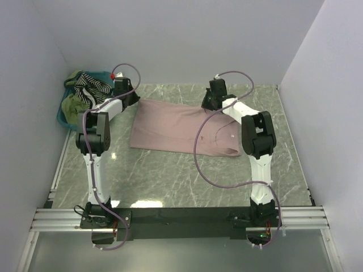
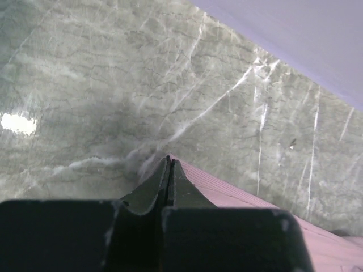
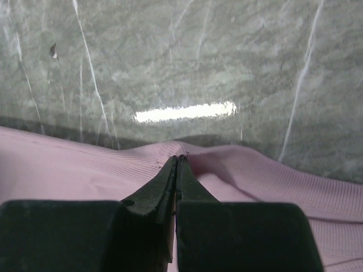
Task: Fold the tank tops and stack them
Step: Fold the tank top
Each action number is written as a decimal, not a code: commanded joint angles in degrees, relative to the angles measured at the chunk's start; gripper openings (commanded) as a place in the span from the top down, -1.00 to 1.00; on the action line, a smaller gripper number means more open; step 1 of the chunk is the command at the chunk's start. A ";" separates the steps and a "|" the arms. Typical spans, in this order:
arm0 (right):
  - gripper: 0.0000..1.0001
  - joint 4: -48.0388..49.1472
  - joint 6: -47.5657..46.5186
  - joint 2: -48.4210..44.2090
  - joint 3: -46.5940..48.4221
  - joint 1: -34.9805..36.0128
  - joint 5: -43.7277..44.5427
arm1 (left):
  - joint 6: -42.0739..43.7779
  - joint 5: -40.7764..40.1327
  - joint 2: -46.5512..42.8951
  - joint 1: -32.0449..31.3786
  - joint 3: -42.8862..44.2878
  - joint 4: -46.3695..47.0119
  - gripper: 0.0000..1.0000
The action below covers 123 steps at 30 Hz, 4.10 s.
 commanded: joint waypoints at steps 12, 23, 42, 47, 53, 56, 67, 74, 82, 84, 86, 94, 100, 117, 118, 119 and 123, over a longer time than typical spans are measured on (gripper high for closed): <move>1.00 3.62 -1.35 -13.02 -11.25 0.82 1.67 | -6.52 -0.18 -13.56 -0.08 -14.98 7.56 0.99; 1.00 5.11 -1.09 -19.70 -20.75 3.19 3.69 | -11.09 -2.90 -21.82 -0.17 -25.70 5.54 0.99; 1.00 6.52 0.49 -24.18 -30.16 6.53 7.56 | -14.53 -5.36 -28.85 -0.26 -38.01 6.68 0.99; 1.00 6.87 1.02 -24.80 -31.74 7.59 8.00 | -14.18 -5.72 -29.47 -0.26 -39.07 6.33 0.99; 1.00 7.05 1.20 -25.68 -33.15 8.47 9.32 | -14.35 -6.16 -30.18 -0.26 -40.39 6.77 0.99; 1.00 7.49 1.46 -26.03 -34.11 8.64 9.49 | -14.35 -6.42 -30.35 -0.26 -40.92 6.95 0.99; 1.00 9.60 2.78 -27.17 -37.54 9.08 10.28 | -14.18 -8.26 -30.44 -0.34 -42.23 6.07 0.99; 1.00 9.95 2.95 -28.66 -38.86 9.61 10.90 | -14.26 -9.41 -30.26 -0.34 -41.71 5.02 0.99; 1.00 9.69 2.87 -29.72 -39.39 11.28 11.51 | -14.53 -10.55 -30.09 -0.34 -40.74 3.43 0.99; 1.00 9.95 3.22 -29.11 -39.91 11.72 11.60 | -14.53 -10.55 -29.91 -0.34 -40.83 2.99 0.99; 1.00 10.48 3.74 -28.58 -40.70 11.90 11.60 | -14.61 -10.55 -29.74 -0.34 -40.65 2.82 0.99; 0.58 9.69 3.75 -28.40 -39.83 11.81 12.39 | -14.35 -8.27 -29.21 -0.34 -39.86 3.61 0.99; 0.38 8.28 3.22 -29.11 -38.25 10.76 13.01 | -13.74 -7.04 -28.68 -0.34 -38.02 3.43 0.91; 0.37 2.06 3.48 -30.35 -27.39 0.13 10.20 | -14.09 -8.70 -30.88 -0.34 -36.00 -0.26 0.22; 0.37 1.00 3.39 -29.12 -25.17 -0.58 10.20 | -14.17 -9.05 -31.14 -0.34 -35.91 -0.61 0.12; 0.37 -0.41 3.74 -26.06 -22.71 -1.19 9.85 | -14.18 -9.14 -31.67 -0.43 -35.82 -0.61 0.00; 0.38 -4.81 4.10 -18.92 -12.08 -4.18 8.27 | -14.09 -9.41 -33.07 -0.52 -34.94 -1.49 -0.14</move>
